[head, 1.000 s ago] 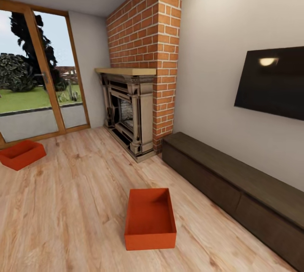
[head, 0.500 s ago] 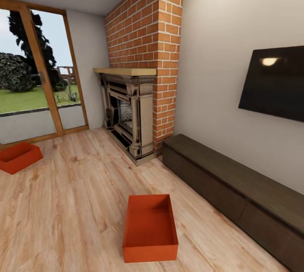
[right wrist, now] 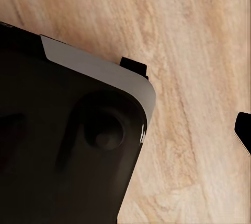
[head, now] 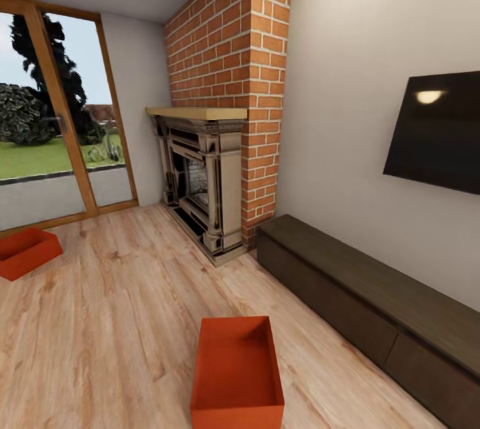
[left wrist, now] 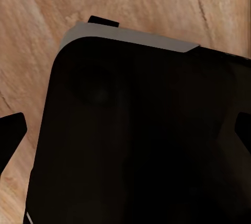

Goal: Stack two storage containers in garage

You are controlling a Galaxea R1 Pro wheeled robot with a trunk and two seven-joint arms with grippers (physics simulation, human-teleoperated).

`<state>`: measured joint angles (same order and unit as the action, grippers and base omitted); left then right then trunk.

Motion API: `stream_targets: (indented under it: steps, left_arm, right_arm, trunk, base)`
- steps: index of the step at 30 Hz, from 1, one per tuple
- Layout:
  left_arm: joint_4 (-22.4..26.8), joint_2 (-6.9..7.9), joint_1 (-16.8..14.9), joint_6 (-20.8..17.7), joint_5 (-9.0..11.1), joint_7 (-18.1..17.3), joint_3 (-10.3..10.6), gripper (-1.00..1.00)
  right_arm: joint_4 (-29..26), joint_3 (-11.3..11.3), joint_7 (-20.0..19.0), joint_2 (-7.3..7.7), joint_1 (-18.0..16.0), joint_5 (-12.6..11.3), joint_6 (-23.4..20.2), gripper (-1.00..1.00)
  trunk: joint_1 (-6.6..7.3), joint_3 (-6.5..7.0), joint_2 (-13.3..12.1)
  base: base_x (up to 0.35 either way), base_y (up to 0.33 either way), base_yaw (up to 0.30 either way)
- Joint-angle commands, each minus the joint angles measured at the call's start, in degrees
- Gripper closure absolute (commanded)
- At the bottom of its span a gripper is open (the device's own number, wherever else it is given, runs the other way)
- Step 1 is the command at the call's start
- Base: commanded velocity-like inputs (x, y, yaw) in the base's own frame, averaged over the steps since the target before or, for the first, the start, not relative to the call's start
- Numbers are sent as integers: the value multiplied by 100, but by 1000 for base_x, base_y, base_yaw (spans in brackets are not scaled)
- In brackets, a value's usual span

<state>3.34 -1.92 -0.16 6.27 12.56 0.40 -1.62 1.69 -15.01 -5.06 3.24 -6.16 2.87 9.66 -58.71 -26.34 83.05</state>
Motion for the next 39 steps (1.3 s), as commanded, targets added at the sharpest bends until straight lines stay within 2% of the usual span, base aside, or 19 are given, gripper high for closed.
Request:
stream_targets:
  steps: [1,30,39]
  left_arm:
    - [0,-2,-2,14,19,4,-13,-100]
    - [1,-2,-2,14,19,4,-13,-100]
    - [5,-2,-2,16,19,4,-13,-100]
  right_arm:
    - [17,7,-12,1,-8,29,36,-100]
    - [17,4,-12,-17,-8,38,27,-100]
    - [16,5,-12,-1,-8,31,43,-100]
  trunk:
    - [-2,-5,3]
    - [-2,-5,3]
    - [-2,-5,3]
  base:
    - [192,0,0]
    - [206,0,0]
    - [62,0,78]
